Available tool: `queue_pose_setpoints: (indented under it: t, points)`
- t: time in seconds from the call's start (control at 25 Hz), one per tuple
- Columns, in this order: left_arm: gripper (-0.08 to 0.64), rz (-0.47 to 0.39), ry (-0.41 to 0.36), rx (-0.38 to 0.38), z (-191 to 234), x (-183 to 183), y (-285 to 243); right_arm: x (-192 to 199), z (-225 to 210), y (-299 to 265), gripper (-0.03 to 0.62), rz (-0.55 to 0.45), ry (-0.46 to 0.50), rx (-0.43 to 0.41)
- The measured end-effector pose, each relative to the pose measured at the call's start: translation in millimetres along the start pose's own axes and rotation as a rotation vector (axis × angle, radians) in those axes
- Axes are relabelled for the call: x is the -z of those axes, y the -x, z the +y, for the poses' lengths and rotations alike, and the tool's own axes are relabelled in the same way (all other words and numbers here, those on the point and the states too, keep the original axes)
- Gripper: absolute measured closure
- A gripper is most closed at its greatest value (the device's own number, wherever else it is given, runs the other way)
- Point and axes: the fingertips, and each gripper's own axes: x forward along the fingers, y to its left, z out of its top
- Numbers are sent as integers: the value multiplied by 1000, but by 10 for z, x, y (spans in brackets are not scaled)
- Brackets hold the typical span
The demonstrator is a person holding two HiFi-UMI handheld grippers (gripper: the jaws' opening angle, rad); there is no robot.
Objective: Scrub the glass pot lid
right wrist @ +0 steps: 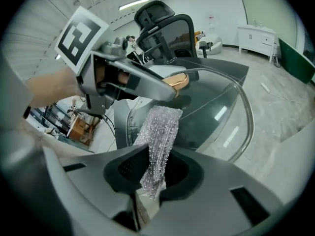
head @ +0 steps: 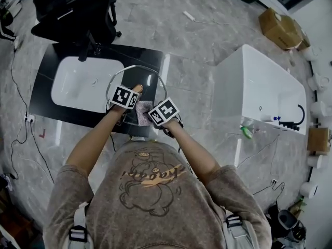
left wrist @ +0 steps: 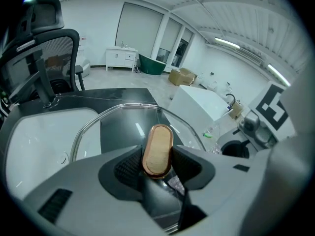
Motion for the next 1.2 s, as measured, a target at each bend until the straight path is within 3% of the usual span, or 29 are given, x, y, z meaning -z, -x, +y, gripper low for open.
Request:
queue_pose_setpoints:
  t: [0.36,0.68,0.92,1.2]
  points:
    - [360,17,13,4,-26,7,9,-132,319,-201,509,-6,21,-31]
    - [360,13,21,8,-25,17,11,-191,791,-191,511,-100,-69,-235]
    - [360,10,22,7,-30,11,13,-151,739,-456,511,-49,-71,-177]
    - [360,2,13,11,-24,14,27,6,605,-395,511,-33,-77,-142]
